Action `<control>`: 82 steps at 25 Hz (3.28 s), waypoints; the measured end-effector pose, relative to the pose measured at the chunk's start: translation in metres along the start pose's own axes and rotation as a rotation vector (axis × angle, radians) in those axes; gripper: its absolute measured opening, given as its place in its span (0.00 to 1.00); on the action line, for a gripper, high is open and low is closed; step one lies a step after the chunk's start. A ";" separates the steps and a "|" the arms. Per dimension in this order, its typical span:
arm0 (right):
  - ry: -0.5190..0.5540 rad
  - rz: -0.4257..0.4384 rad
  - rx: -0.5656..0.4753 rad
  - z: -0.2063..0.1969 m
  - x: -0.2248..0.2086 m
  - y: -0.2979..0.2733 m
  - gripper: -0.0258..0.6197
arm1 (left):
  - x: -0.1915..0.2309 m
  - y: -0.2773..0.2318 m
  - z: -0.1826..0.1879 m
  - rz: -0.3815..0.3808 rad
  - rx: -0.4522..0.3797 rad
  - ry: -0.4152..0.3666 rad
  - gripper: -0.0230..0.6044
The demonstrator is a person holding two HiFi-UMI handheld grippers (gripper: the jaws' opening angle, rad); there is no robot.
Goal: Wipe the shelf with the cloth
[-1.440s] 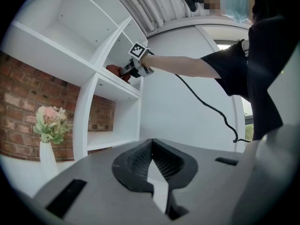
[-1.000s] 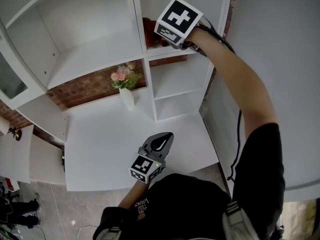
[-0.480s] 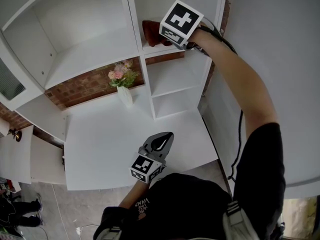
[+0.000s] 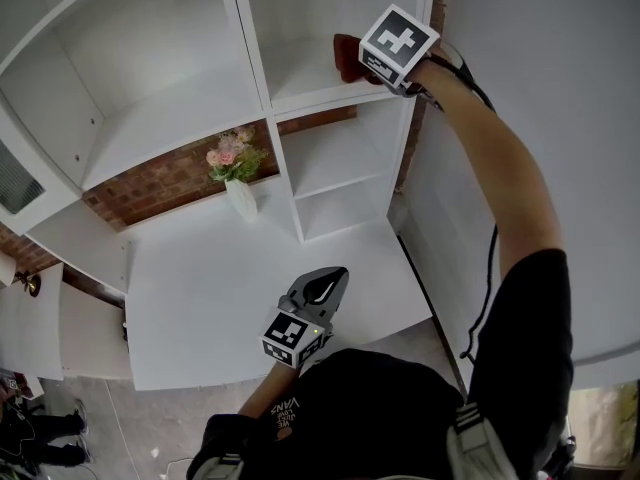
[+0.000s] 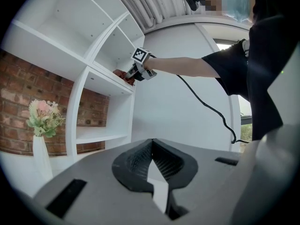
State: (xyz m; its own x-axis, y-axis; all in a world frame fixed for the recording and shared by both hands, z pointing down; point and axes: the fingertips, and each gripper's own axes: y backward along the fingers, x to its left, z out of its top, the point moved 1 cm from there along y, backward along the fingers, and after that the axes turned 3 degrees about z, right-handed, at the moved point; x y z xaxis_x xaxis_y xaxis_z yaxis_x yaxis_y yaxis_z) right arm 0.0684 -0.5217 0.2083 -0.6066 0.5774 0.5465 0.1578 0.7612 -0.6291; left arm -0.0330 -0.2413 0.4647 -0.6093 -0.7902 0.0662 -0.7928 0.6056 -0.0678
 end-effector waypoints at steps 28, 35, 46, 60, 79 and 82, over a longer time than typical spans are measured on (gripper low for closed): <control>-0.233 0.254 -0.500 -0.062 0.069 0.070 0.13 | 0.021 -0.004 0.034 0.108 -0.050 -0.041 0.05; -0.334 0.345 -0.536 -0.134 0.124 0.057 0.13 | 0.017 -0.010 0.040 0.161 -0.056 -0.050 0.05; -0.436 0.366 -0.554 -0.223 0.188 0.046 0.13 | -0.010 -0.015 0.022 0.232 -0.022 -0.034 0.05; -0.570 0.463 -0.543 -0.320 0.265 0.050 0.13 | -0.064 -0.009 -0.019 0.335 0.038 0.013 0.05; -0.646 0.513 -0.501 -0.380 0.322 0.064 0.12 | -0.108 0.015 -0.056 0.419 0.086 0.063 0.05; -0.652 0.515 -0.498 -0.383 0.325 0.063 0.12 | -0.111 0.016 -0.058 0.424 0.087 0.062 0.05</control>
State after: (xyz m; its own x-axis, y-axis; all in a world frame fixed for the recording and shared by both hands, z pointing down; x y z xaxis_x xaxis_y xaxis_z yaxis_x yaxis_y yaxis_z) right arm 0.1798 -0.1734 0.5578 -0.6603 0.7120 -0.2388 0.7460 0.5852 -0.3178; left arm 0.0210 -0.1386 0.5137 -0.8823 -0.4648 0.0736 -0.4701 0.8629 -0.1855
